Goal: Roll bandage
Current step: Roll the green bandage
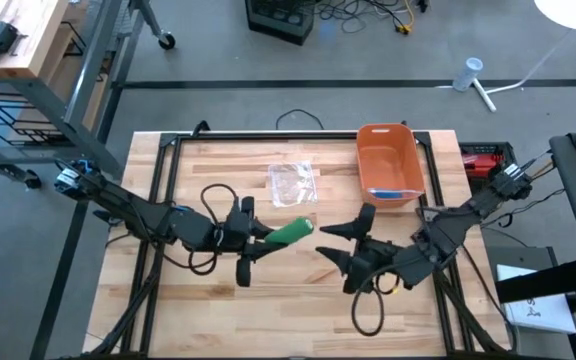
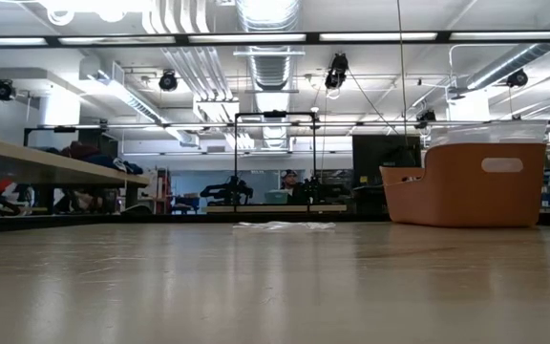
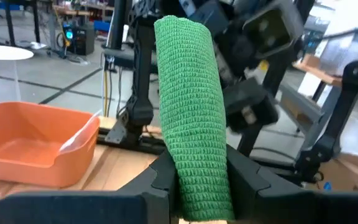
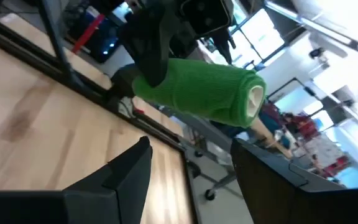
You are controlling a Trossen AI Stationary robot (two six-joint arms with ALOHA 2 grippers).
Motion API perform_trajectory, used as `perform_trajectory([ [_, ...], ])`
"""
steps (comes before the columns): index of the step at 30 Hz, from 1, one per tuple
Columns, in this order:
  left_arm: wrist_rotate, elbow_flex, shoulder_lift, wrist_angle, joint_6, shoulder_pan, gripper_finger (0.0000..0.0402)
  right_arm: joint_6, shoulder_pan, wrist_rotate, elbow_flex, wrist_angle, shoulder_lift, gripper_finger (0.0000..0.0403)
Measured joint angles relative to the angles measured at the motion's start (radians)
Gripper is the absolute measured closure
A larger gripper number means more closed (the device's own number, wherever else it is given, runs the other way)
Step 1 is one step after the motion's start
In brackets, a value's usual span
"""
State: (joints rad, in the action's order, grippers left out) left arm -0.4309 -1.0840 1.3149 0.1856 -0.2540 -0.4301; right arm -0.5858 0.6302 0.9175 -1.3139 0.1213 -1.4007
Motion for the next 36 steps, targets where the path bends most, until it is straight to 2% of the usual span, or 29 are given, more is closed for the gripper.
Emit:
perform_trajectory([
  [8, 0.002, 0.000, 0.009, 0.047, -0.045, 0.000, 0.0327, -0.192, -0.033, 0.054, -0.003, -0.221, -0.043, 0.0189],
  [16, 0.068, -0.001, 0.050, 0.079, -0.081, -0.003, 0.0327, -0.316, -0.061, 0.045, -0.004, -0.370, -0.038, 0.0197],
  [24, 0.082, -0.001, 0.065, 0.102, -0.081, -0.004, 0.0327, -0.332, -0.051, 0.045, -0.021, -0.370, -0.036, 0.0203],
  [33, 0.090, 0.000, 0.045, 0.110, -0.033, -0.005, 0.0327, -0.353, 0.051, 0.042, -0.021, -0.337, -0.029, 0.0203],
  [36, 0.089, 0.000, 0.049, 0.112, -0.002, -0.005, 0.0327, -0.317, 0.050, -0.004, -0.018, -0.334, -0.029, 0.0202],
])
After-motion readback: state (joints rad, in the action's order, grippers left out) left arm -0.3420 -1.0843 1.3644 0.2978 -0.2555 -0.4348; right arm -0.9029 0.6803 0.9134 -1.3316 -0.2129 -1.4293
